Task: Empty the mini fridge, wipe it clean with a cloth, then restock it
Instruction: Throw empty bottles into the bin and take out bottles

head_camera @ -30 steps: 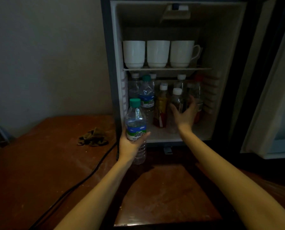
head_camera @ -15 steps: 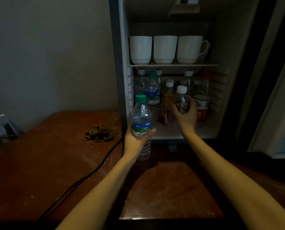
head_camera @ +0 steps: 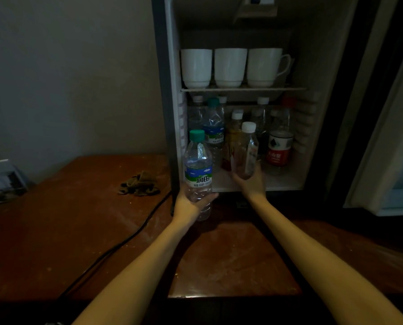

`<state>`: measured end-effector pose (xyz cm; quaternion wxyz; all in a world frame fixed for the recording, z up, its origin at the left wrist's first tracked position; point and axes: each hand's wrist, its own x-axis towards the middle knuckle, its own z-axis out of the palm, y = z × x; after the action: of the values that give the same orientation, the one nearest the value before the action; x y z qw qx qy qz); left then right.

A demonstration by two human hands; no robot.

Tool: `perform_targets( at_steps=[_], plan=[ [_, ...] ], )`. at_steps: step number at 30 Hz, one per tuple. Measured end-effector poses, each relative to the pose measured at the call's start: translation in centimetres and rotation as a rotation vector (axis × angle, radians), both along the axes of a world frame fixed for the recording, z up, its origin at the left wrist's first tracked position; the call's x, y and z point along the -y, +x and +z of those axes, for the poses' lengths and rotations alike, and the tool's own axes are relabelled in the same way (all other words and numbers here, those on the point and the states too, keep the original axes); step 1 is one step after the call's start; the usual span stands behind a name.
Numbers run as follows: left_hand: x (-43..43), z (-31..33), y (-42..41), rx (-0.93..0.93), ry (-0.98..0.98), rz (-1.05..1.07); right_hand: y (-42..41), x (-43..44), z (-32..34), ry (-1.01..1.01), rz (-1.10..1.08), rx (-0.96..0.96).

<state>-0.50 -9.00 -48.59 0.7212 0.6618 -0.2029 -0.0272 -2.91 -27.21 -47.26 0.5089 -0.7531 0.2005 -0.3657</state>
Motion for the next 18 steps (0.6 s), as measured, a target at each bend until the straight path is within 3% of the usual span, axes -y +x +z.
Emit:
perform_targets(
  at_steps=[6,9,14,18],
  plan=[
    [-1.0,-1.3,-1.1,-0.013,0.142,-0.048,-2.2,-1.2,-1.4,0.022,0.076,0.047],
    [-1.6,-1.1,-2.9,-0.027,0.188,-0.099,-4.0,-2.1,-1.5,0.132,0.179,0.058],
    [-2.7,-0.1,-6.1,-0.068,0.161,-0.056,-6.5,-4.1,-2.1,0.329,0.293,0.122],
    [-4.6,-0.3,-8.5,-0.1,0.0,0.048,-7.6,-6.7,-2.1,0.466,0.367,0.134]
  ],
)
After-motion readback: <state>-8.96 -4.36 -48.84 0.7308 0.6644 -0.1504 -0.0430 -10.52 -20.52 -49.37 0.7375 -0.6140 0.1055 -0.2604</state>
